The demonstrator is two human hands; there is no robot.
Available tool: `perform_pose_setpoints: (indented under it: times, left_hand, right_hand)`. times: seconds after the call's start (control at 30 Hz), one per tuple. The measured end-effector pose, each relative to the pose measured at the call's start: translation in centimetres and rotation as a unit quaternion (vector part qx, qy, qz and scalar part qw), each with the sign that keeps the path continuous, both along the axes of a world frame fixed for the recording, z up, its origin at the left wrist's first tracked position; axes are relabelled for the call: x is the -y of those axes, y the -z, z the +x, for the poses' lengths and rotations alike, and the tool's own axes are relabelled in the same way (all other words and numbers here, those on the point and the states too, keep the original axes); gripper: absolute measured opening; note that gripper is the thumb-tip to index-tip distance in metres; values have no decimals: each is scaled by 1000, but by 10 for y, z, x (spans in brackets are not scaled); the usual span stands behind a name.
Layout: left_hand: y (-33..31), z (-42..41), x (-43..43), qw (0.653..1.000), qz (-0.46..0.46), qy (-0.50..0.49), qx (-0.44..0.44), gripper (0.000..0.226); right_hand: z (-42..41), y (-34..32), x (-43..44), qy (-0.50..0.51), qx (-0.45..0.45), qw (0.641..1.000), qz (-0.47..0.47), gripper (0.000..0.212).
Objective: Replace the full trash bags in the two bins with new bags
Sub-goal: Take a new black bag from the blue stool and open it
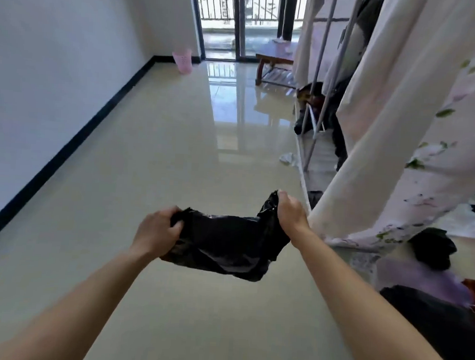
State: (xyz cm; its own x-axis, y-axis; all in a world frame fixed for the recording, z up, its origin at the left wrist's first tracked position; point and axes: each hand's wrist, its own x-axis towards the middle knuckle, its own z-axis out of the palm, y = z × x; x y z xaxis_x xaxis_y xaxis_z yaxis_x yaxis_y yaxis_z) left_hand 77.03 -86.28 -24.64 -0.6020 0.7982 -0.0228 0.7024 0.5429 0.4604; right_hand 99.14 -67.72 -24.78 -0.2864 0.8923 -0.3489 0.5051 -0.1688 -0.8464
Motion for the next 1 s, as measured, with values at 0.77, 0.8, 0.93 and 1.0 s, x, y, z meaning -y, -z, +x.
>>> perform_pose_setpoints:
  times: [0.77, 0.8, 0.93, 1.0]
  left_hand:
    - [-54, -339, -399, 962, 152, -226, 17, 17]
    - [-52, -356, -410, 959, 153, -238, 21, 18]
    - [-36, -434, -463, 941, 160, -294, 48, 24]
    - [-29, -478, -494, 933, 172, -311, 59, 27]
  right_hand:
    - [-319, 7, -430, 55, -249, 943, -212, 28]
    - [-339, 1, -445, 45, -276, 932, -230, 32]
    - [-420, -2, -508, -52, -261, 944, -197, 60]
    - [-464, 3, -542, -124, -188, 967, -116, 59]
